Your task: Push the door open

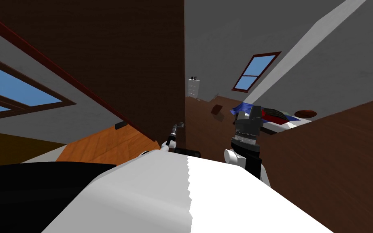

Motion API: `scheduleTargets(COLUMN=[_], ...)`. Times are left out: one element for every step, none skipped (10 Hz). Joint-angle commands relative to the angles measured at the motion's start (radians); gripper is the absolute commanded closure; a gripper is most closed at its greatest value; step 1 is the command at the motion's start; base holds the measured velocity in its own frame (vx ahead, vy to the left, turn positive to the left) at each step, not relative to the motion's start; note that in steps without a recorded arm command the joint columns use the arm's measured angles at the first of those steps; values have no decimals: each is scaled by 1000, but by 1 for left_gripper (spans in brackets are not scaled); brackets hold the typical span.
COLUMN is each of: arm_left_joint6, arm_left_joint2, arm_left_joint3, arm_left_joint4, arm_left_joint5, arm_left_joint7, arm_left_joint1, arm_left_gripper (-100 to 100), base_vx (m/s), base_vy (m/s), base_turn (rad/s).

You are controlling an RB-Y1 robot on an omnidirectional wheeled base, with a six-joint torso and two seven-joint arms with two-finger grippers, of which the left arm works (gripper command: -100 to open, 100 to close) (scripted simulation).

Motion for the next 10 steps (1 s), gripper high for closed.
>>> scheduleTargets(arm_left_joint6=[1,-1,-3,-3,-7,-7,-10,-12,-14,-15], arm_left_joint2=[18,19,18,18,15,15,11,6,2,-4], arm_left_joint3=[29,40,50,50,71,71,87,98,108,118], arm_left_joint4=[-14,-14,-13,-13,-11,-11,-10,-9,-8,-8], arm_left_joint5=[14,19,24,24,35,35,43,49,54,59], arm_left_joint7=[-15,-22,-28,-28,-42,-42,-51,-58,-64,-70], arm_left_joint1=[2,2,1,1,0,0,-1,-1,-1,-2], arm_left_gripper=[100,100,100,100,100,100,100,100,100,100], base_vx=[204,197,203,140,182,153,153,207,229,235], base_vy=[-69,-71,-67,-36,-44,-47,-62,-90,-90,-73], base_turn=[110,86,65,29,83,62,92,99,95,82])
